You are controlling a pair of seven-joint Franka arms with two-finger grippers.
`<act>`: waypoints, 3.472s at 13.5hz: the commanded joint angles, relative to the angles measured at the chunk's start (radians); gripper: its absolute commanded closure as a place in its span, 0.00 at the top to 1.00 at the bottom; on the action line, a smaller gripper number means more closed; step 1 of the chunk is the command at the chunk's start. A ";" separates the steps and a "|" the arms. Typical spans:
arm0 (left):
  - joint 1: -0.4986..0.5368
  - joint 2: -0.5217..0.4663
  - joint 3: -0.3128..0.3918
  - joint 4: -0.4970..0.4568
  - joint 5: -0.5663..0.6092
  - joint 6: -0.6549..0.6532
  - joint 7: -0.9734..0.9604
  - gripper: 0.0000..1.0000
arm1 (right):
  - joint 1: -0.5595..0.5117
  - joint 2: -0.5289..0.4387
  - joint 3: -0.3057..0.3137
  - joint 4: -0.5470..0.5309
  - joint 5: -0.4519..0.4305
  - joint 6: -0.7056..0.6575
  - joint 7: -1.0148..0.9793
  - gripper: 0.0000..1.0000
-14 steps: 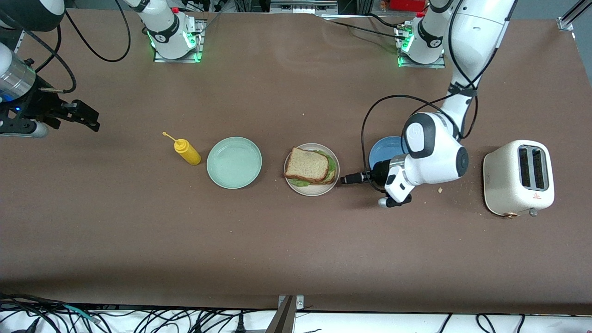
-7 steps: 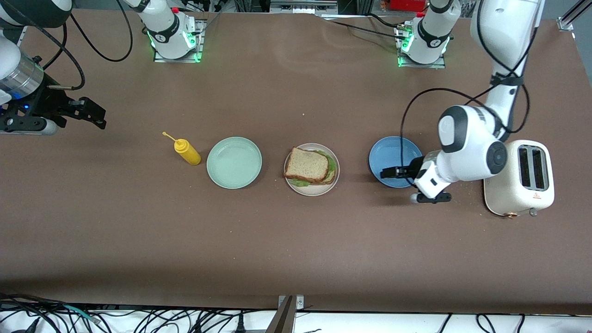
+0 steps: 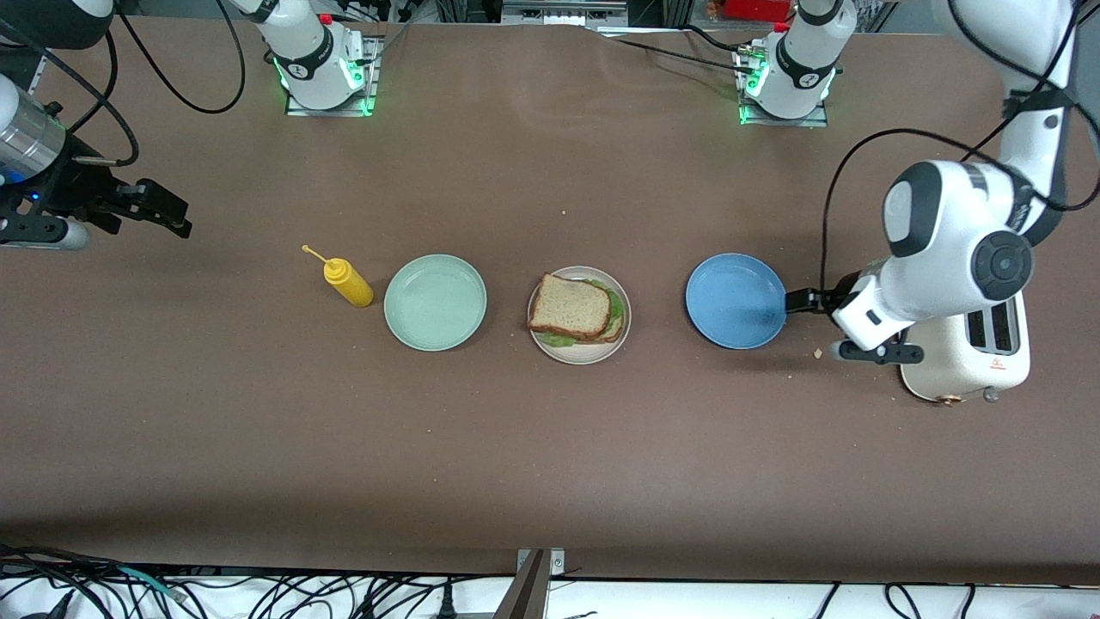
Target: Make sandwich in beige plate with both arms
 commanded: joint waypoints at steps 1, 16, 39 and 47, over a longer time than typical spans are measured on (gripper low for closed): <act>0.023 -0.103 0.000 -0.028 0.100 -0.086 0.016 1.00 | -0.001 -0.049 -0.005 -0.031 0.013 -0.022 0.043 1.00; 0.098 -0.237 -0.003 0.201 0.173 -0.397 0.011 1.00 | -0.003 -0.050 -0.033 -0.030 0.001 -0.033 0.031 1.00; 0.112 -0.248 -0.055 0.348 0.162 -0.585 0.013 1.00 | -0.003 -0.041 -0.031 -0.018 0.005 -0.033 0.024 1.00; 0.115 -0.264 -0.081 0.317 0.167 -0.503 0.011 1.00 | -0.001 -0.043 -0.028 -0.018 0.007 -0.033 0.024 1.00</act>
